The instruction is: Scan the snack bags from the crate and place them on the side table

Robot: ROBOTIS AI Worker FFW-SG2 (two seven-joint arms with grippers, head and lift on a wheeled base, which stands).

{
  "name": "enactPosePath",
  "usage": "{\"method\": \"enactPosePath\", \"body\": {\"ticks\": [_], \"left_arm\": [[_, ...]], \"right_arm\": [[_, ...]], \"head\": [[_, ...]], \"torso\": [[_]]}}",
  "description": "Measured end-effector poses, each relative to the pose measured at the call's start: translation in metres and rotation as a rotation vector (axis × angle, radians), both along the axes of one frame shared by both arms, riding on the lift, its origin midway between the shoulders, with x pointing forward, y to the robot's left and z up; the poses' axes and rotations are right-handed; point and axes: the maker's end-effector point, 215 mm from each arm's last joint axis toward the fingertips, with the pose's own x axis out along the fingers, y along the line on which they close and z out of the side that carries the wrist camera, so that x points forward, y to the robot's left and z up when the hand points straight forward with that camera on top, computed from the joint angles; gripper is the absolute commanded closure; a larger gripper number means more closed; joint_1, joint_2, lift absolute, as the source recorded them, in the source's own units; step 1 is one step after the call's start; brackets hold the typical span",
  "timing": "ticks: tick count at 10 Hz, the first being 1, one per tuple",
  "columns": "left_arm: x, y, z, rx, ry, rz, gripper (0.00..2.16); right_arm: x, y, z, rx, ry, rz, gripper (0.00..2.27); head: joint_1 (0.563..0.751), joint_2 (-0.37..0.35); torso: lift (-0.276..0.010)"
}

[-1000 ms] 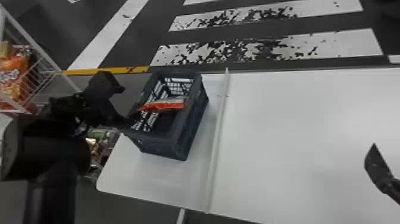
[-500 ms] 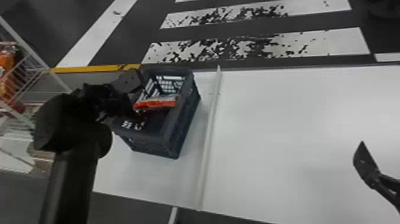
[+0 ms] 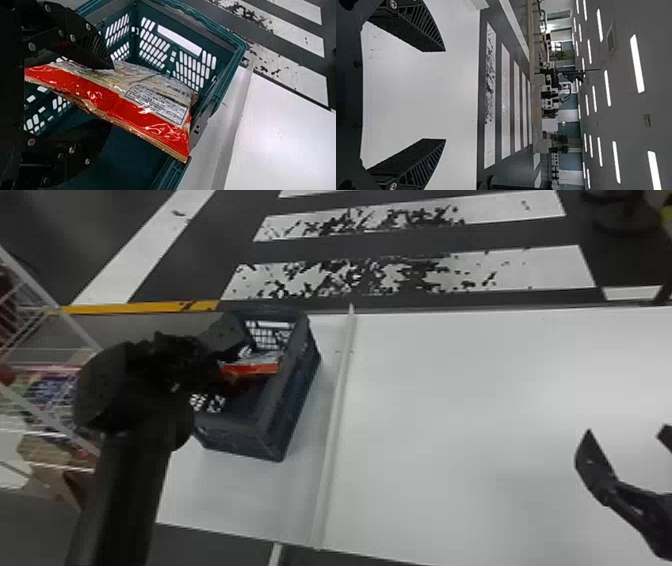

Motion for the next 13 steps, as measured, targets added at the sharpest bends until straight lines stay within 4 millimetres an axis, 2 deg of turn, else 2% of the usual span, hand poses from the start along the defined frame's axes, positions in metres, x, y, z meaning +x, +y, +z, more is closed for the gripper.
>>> {"method": "enactPosePath", "body": {"ticks": [1,2,4,6,8,11,13], "left_arm": [[0.001,0.0,-0.003,0.0,0.011,0.001,1.92],[0.002,0.0,-0.001,-0.006,0.006,0.004,2.06],[0.0,-0.003,0.016,-0.044,-0.01,-0.001,2.06],[0.002,-0.006,0.042,-0.069,-0.05,-0.012,2.06],[-0.006,-0.007,0.069,-0.1,-0.082,-0.015,2.06],[-0.031,-0.002,0.115,-0.152,-0.155,0.006,2.06],[-0.056,0.002,0.151,-0.165,-0.232,0.015,2.06]], "right_arm": [[0.001,-0.002,0.0,0.0,0.0,-0.002,0.07],[0.001,-0.004,-0.001,0.001,0.0,-0.005,0.07],[0.002,-0.005,-0.003,0.002,0.003,-0.007,0.07],[0.003,-0.006,-0.006,0.005,0.006,-0.009,0.07],[0.004,-0.006,-0.005,0.01,0.004,-0.01,0.07],[0.004,-0.005,-0.005,0.01,0.004,-0.009,0.07],[0.004,-0.005,-0.005,0.011,0.004,-0.009,0.07]], "head": [[0.695,0.236],[0.695,0.233],[0.695,0.228],[0.695,0.224],[0.695,0.223],[0.695,0.235],[0.695,0.249]], "torso": [[-0.094],[-0.094],[-0.094],[-0.094],[-0.094],[-0.094],[-0.094]]}}
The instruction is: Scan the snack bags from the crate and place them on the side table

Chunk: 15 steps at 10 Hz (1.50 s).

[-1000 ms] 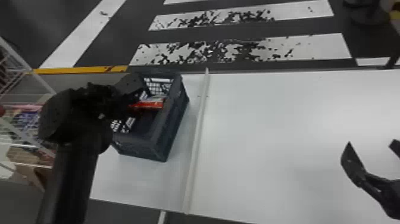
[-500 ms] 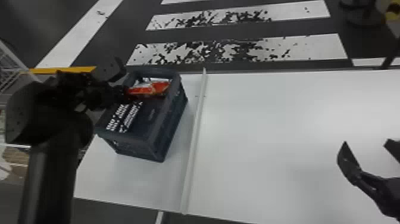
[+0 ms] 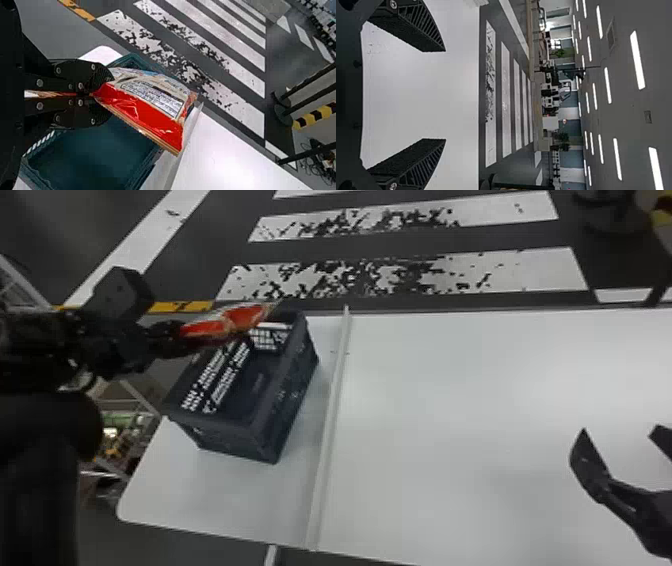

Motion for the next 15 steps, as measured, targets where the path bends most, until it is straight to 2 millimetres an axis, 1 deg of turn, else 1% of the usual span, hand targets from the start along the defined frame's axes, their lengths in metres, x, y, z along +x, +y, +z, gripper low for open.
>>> {"method": "enactPosePath", "body": {"ticks": [1,2,3,4,5,6,7,8,9,11,12,14,15], "left_arm": [[-0.013,-0.006,0.021,0.0,-0.052,-0.001,2.06],[-0.025,-0.021,0.041,0.0,-0.104,-0.011,2.06],[-0.035,-0.046,0.055,-0.003,-0.144,-0.036,2.06],[-0.042,-0.077,0.064,-0.01,-0.171,-0.071,2.06],[-0.046,-0.112,0.064,-0.018,-0.181,-0.108,2.06],[-0.048,-0.149,0.057,-0.026,-0.179,-0.15,2.06],[-0.049,-0.185,0.048,-0.03,-0.175,-0.191,2.06],[-0.049,-0.219,0.036,-0.032,-0.161,-0.227,2.06],[-0.049,-0.251,0.017,-0.034,-0.133,-0.263,2.06],[-0.052,-0.315,-0.028,-0.025,-0.061,-0.336,2.06],[-0.053,-0.341,-0.049,-0.02,-0.033,-0.358,2.06],[-0.063,-0.383,-0.096,-0.011,0.033,-0.376,2.05],[-0.07,-0.399,-0.115,-0.009,0.062,-0.381,1.69]], "right_arm": [[-0.001,0.0,0.0,0.001,0.001,0.0,0.07],[-0.001,0.0,0.002,0.001,-0.003,0.0,0.07],[-0.001,0.0,0.004,0.001,-0.007,-0.001,0.07],[-0.001,-0.002,0.007,0.0,-0.012,-0.004,0.07],[-0.001,-0.005,0.01,-0.003,-0.017,-0.009,0.07],[-0.001,-0.01,0.013,-0.004,-0.021,-0.017,0.07],[-0.002,-0.015,0.015,-0.004,-0.023,-0.026,0.07],[-0.002,-0.021,0.016,-0.005,-0.025,-0.036,0.07],[-0.002,-0.027,0.017,-0.003,-0.025,-0.047,0.07],[-0.001,-0.043,0.015,-0.003,-0.013,-0.087,0.07],[-0.001,-0.051,0.015,-0.002,-0.007,-0.107,0.07],[0.0,-0.062,0.016,0.004,-0.002,-0.131,0.07],[0.001,-0.063,0.017,0.007,-0.001,-0.134,0.07]], "head": [[0.695,0.248],[0.695,0.231],[0.695,0.218],[0.695,0.174],[0.695,0.126],[0.695,0.064],[0.695,-0.004],[0.695,-0.032],[0.695,-0.095],[0.695,-0.219],[0.695,-0.246],[0.695,-0.329],[0.695,-0.35]], "torso": [[-0.094],[-0.094],[-0.094],[-0.094],[-0.094],[-0.094],[-0.094],[-0.094],[-0.094],[-0.094],[-0.094],[-0.094],[-0.094]]}}
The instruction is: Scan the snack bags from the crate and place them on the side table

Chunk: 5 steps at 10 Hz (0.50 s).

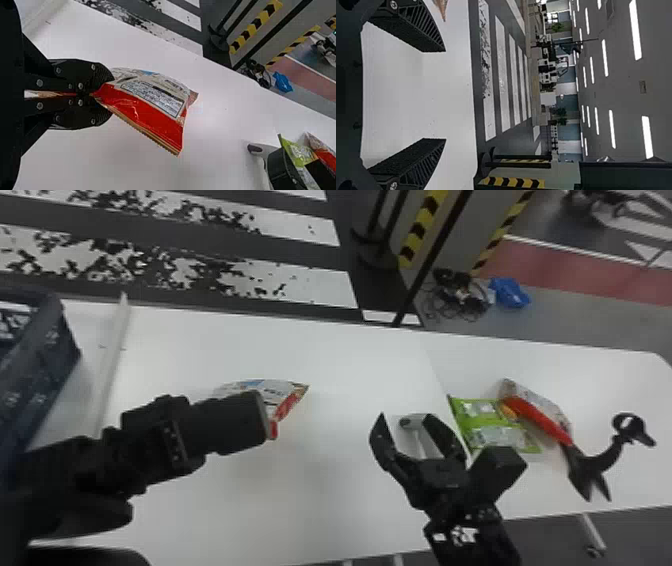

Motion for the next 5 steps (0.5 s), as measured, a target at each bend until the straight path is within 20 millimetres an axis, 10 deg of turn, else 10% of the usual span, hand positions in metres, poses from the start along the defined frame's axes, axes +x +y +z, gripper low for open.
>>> {"method": "enactPosePath", "body": {"ticks": [1,2,5], "left_arm": [[-0.0056,-0.012,-0.0105,-0.005,0.015,0.001,0.28],[-0.0088,-0.0186,-0.0146,-0.021,0.027,0.007,0.0],[-0.001,-0.0131,-0.0116,-0.077,0.016,0.096,0.02]], "right_arm": [[0.0006,-0.0006,-0.0001,0.002,0.002,-0.001,0.07],[0.0009,-0.0018,0.0,0.004,0.002,-0.003,0.07],[0.003,-0.0073,-0.0021,0.008,0.014,-0.012,0.07]], "head": [[0.695,-0.35],[0.695,-0.35],[0.695,-0.35]], "torso": [[-0.094],[-0.094],[-0.094]]}}
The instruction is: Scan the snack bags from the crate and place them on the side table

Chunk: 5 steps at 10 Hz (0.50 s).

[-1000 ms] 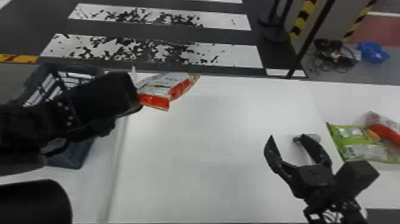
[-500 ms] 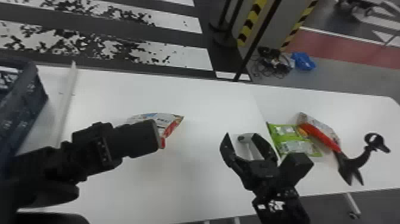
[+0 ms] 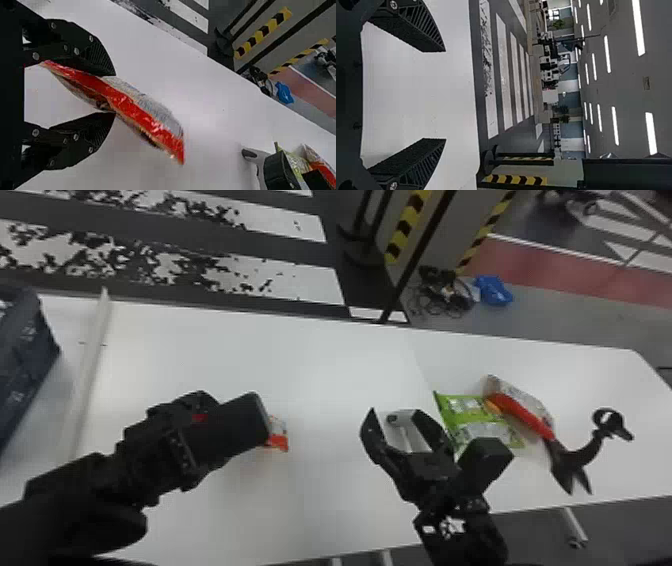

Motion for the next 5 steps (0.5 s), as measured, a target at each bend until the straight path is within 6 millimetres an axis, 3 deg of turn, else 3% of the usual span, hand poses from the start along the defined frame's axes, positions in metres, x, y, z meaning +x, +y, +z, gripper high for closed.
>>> {"method": "enactPosePath", "body": {"ticks": [5], "left_arm": [[-0.0033,-0.0028,0.0025,-0.101,0.048,0.051,0.02]], "right_arm": [[-0.0015,-0.0071,-0.0066,-0.002,0.021,-0.011,0.07]], "head": [[0.695,-0.35]], "torso": [[-0.094]]}}
